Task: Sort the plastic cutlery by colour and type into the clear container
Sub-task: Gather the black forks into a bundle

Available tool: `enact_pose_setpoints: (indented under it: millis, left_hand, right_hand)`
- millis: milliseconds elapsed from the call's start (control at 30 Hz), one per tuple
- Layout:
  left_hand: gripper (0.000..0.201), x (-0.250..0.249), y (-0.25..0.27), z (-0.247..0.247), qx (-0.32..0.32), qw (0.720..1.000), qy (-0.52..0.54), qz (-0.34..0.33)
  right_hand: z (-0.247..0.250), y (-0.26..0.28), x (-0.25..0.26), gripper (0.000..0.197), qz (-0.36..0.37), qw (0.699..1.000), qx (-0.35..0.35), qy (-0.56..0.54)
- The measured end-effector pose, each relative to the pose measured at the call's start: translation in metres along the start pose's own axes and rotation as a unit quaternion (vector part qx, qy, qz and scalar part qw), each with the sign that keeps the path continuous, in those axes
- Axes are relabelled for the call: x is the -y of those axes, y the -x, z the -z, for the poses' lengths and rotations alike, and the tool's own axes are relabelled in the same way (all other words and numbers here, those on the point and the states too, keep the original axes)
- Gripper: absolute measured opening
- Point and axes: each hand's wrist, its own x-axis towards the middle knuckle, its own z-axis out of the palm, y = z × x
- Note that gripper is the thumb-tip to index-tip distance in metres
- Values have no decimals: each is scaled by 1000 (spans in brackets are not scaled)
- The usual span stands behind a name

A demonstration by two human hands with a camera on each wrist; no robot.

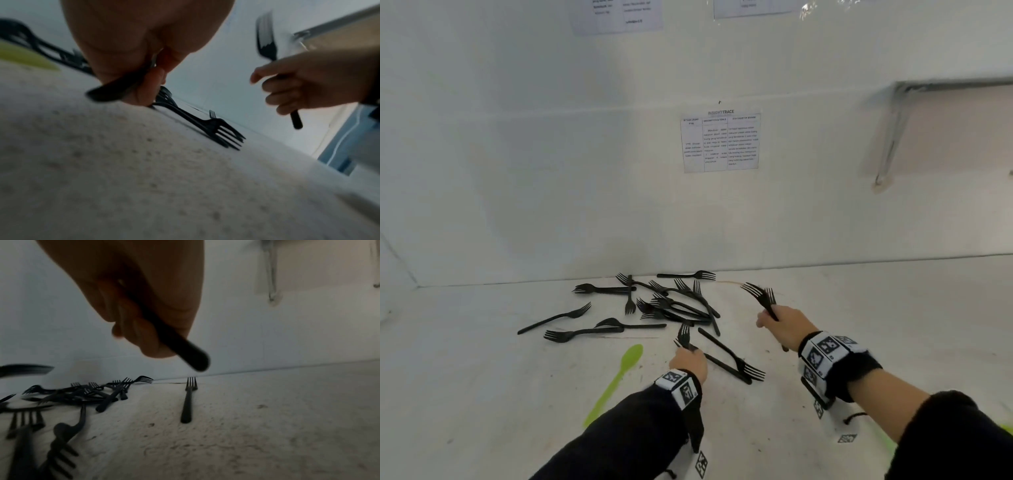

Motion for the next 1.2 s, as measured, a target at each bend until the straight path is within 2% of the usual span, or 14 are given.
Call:
enact_pose_setpoints:
  millis: [100,167,233,300,433,533,633,700,767,833,900,1033,1133,1200]
  left_hand:
    - [42,-2,-3,-7,56,996,-68,-2]
    - [41,-4,-7,-9,42,993,-108,-20]
    - [40,-7,-14,-8,15,990,-134,-38]
    - [38,-9,-23,-7,-3,987,-151,-59]
    - [35,-9,-34,-8,4,986,-154,-67]
    - [39,-12,-32,-7,-4,996,-84,-35]
    - [38,-15,-31,-5,-50,998,39,-18]
    - [27,-16,-36,-9,-86,989,116,-36]
    - [13,-17,-34,-9,-98,978,176,-51]
    - [12,-17,-34,-8,-103,973,201,-56]
    - [20,-14,-36,-8,-93,965,242,-33]
    - [13,-5,-43,-12,-45,954,297,9]
    - [18,-2,-45,-9,-47,955,294,9]
    - [20,0,-45,-3,-53,951,305,16]
  right_hand:
    - [-18,-18,10,31,50,988,91,117]
    - [-30,-27,17,42,84,970,139,180]
    - [-38,-33,21,46,117,957,168,206]
    - [-46,-36,20,44,130,949,176,226]
    - [-54,-42,8,33,167,949,169,207]
    - [-44,-44,5,22,177,961,152,151]
    - [-29,-50,6,13,142,980,64,127]
    - [-17,-59,4,15,76,990,-19,120]
    - [-8,-71,-3,18,-17,995,-74,64]
    - [-4,-84,-16,26,-117,988,-87,58]
    - [-4,-90,-27,33,-183,979,-74,61]
    - [-13,-94,-38,51,-200,975,-15,90]
    - [-22,-95,-35,42,-182,975,-19,122]
    - [-25,-99,-27,38,-167,981,-51,86]
